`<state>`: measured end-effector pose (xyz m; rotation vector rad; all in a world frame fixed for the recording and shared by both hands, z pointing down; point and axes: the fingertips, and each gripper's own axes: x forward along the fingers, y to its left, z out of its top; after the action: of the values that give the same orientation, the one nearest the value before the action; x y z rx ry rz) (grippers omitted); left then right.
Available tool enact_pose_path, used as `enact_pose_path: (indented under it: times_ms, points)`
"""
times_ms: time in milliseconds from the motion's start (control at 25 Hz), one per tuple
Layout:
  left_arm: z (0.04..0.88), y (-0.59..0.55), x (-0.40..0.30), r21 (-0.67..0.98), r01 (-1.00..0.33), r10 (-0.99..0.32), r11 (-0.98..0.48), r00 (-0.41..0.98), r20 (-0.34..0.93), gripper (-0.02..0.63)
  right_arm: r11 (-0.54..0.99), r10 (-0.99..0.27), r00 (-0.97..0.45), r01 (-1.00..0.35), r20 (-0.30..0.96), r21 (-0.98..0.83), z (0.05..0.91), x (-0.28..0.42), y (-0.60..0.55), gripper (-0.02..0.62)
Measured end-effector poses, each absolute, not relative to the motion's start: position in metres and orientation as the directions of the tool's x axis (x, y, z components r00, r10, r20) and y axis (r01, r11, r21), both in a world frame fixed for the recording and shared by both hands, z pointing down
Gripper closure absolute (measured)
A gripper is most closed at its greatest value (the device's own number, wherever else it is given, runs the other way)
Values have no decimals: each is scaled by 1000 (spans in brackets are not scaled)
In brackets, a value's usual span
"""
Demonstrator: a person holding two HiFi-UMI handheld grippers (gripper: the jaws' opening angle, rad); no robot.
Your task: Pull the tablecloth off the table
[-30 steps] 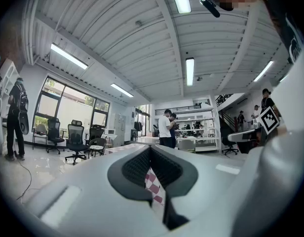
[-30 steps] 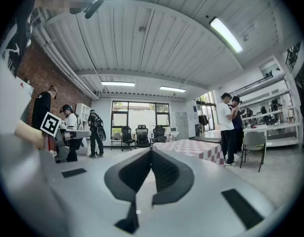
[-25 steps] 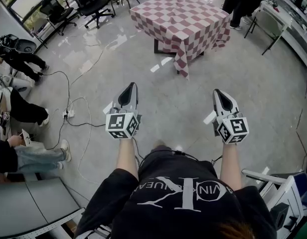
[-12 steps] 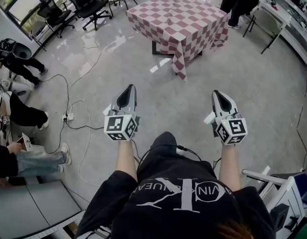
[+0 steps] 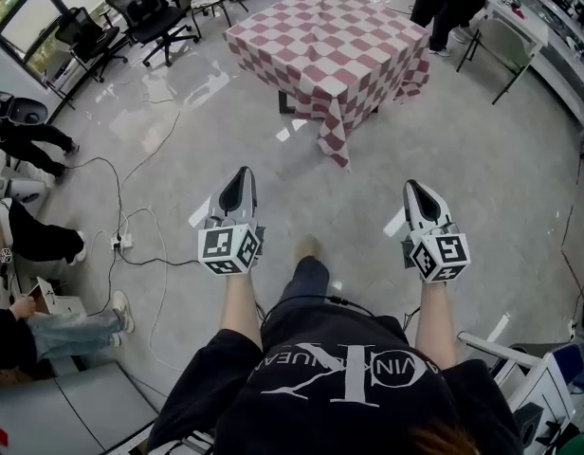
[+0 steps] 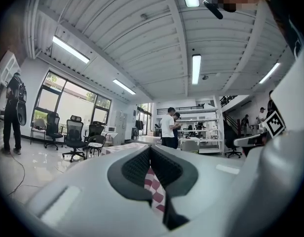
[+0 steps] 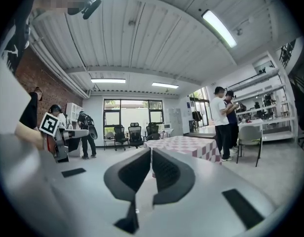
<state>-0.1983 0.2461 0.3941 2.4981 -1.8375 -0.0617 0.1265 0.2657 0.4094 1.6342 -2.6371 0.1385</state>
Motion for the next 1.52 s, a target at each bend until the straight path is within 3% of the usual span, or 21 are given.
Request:
enact_pose_path:
  times_ms: [840, 1520]
  points:
    - [394, -21, -231, 42, -921, -921, -388, 389, 17, 594, 365, -918, -373, -928, 134, -79, 422, 84, 33, 581]
    - [421, -102, -227, 38, -885, -881, -464, 465, 80, 594, 372, -910, -384, -923, 160, -96, 435, 67, -57, 580]
